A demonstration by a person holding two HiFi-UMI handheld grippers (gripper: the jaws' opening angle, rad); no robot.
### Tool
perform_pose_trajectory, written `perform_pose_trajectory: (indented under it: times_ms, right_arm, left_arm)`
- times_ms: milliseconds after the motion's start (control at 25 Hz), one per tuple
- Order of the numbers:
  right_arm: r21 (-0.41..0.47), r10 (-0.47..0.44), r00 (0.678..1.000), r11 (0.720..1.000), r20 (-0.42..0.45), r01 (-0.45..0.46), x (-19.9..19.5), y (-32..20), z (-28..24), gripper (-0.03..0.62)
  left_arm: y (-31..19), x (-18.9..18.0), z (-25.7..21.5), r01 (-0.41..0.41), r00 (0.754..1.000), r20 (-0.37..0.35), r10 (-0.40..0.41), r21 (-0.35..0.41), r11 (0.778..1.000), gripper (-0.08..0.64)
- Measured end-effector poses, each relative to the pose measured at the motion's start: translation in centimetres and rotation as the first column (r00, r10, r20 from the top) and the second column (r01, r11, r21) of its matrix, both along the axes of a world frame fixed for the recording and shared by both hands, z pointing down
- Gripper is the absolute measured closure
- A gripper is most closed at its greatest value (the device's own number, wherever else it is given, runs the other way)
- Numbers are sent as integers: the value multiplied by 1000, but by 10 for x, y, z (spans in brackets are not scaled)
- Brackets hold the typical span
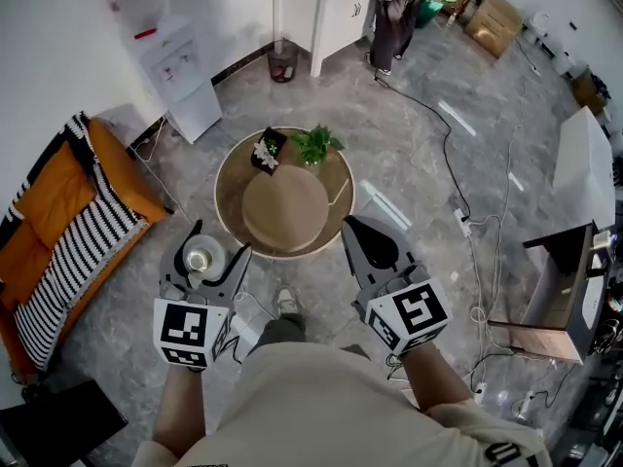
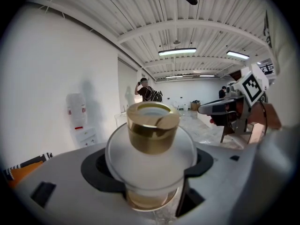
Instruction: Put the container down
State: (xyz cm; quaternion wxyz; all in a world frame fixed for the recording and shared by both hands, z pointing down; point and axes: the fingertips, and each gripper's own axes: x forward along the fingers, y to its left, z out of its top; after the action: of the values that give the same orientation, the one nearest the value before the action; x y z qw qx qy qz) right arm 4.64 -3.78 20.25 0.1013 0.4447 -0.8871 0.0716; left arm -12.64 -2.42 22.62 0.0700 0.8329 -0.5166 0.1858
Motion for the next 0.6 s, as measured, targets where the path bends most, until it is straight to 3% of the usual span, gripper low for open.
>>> perform_pose_trajectory:
  times_ms: [400,600]
  right_arm:
    - [-2,17,999,1000,-35,-17,-29,-62,-4,597]
    - [-12,13,999,1000,-38,-14,-29,-76,1,597]
  left_arm:
    - [-58,-31,-3,-27,999,-20,27,21,999,225]
    - [-67,-34,-4,-24,1000,10,24,34,999,225]
